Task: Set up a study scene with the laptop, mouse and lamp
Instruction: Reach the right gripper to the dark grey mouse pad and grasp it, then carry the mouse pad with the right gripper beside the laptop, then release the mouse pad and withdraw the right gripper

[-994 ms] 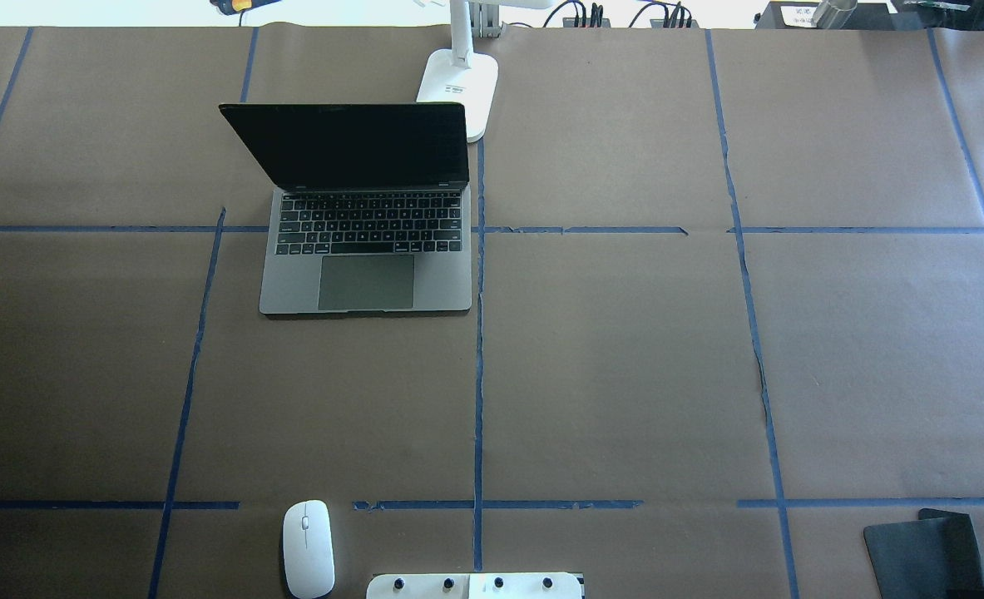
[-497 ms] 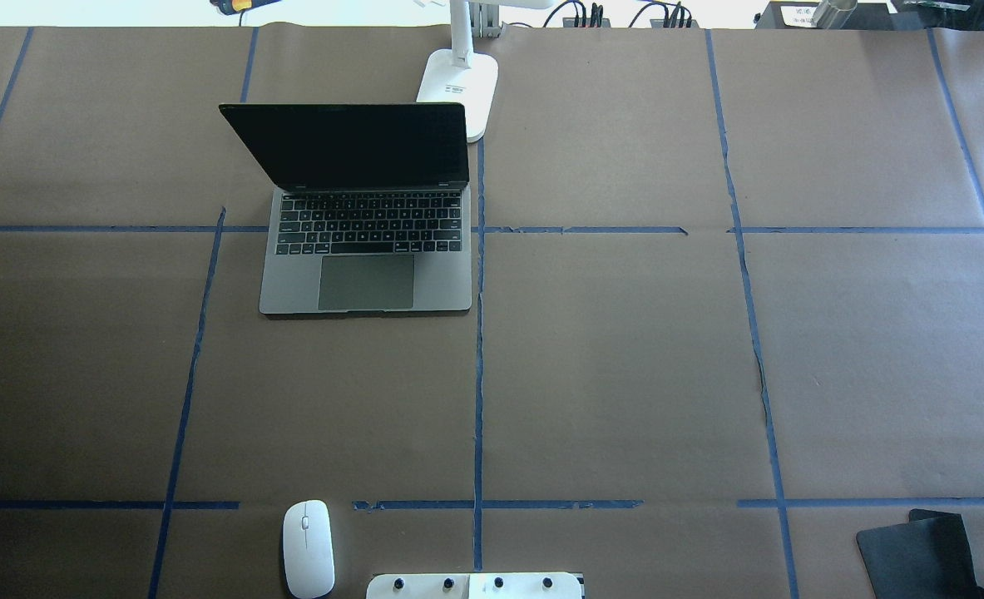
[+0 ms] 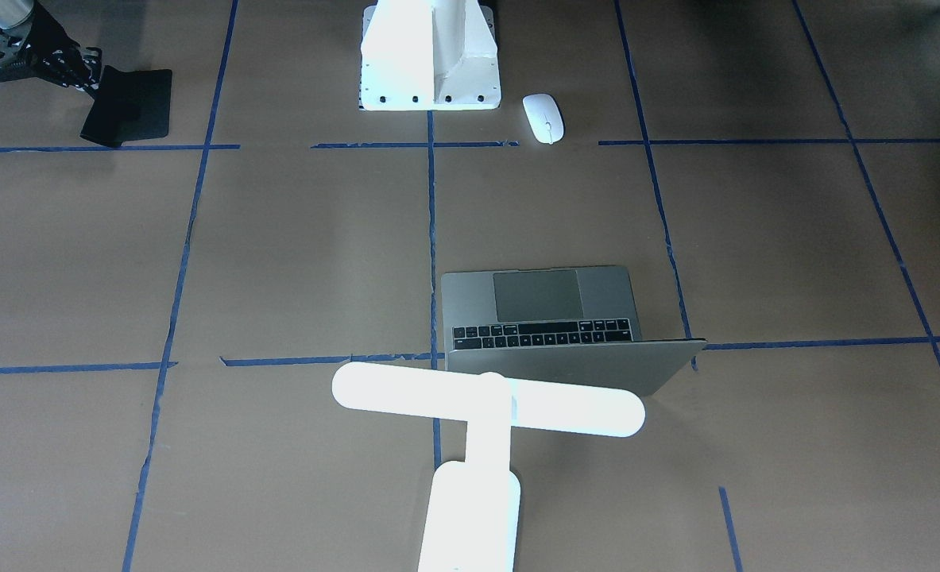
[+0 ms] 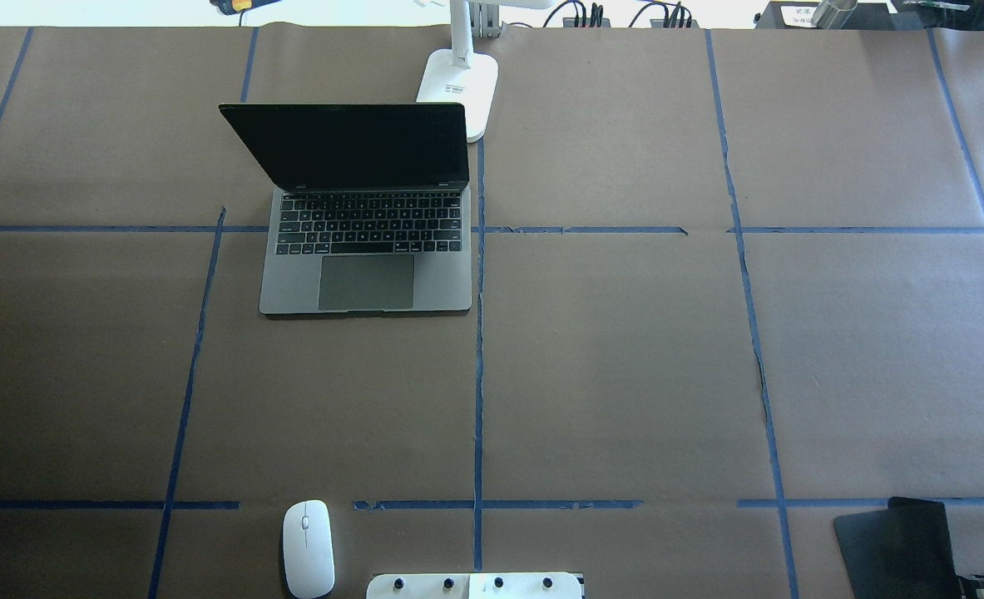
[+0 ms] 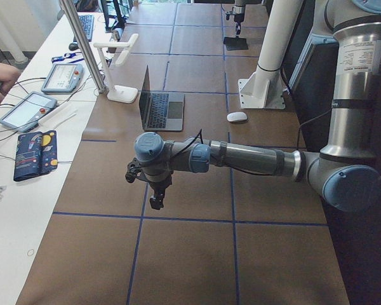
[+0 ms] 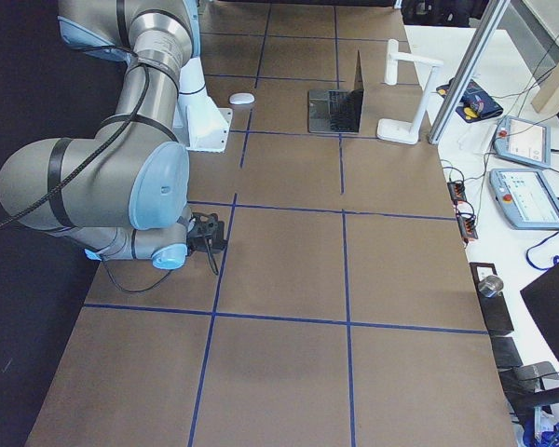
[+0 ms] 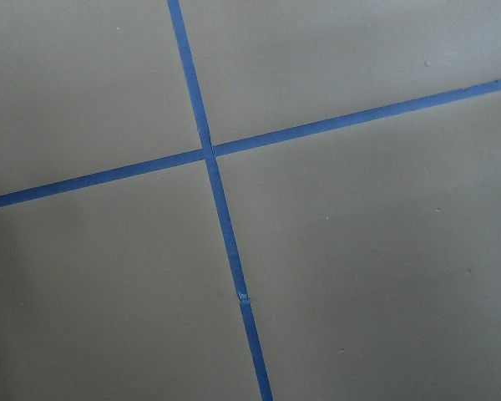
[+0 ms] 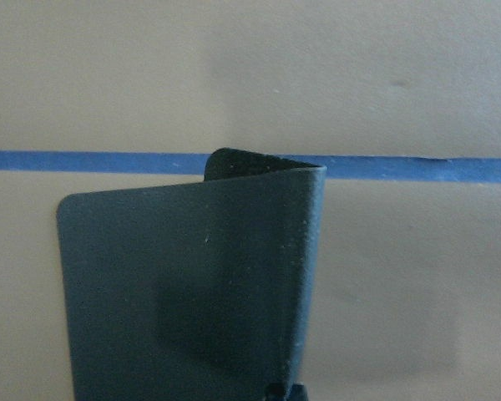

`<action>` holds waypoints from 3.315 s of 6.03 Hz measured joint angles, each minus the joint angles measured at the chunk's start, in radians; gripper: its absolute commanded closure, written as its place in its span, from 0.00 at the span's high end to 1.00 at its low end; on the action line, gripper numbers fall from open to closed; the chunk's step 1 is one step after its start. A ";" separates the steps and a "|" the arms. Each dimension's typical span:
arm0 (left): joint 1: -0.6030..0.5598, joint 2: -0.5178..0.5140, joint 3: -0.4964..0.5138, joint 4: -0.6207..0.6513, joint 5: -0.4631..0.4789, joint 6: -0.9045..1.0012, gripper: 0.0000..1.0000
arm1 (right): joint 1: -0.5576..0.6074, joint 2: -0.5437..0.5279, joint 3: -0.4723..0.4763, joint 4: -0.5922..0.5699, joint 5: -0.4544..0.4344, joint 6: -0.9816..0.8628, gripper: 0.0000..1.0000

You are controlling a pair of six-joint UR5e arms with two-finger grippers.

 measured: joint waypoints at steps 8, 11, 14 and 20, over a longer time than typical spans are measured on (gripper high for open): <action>0.002 -0.003 0.000 0.000 0.000 -0.023 1.00 | 0.648 0.736 -0.007 -0.531 0.378 -0.074 0.00; 0.003 -0.006 0.001 0.000 -0.001 -0.034 1.00 | 0.743 1.201 -0.234 -0.799 0.413 -0.178 0.00; 0.003 -0.006 0.000 0.000 -0.002 -0.036 1.00 | 0.818 1.384 -0.450 -0.812 0.470 -0.312 0.01; 0.008 -0.009 -0.069 -0.004 -0.034 -0.038 1.00 | 0.909 1.370 -0.448 -0.905 0.607 -0.480 1.00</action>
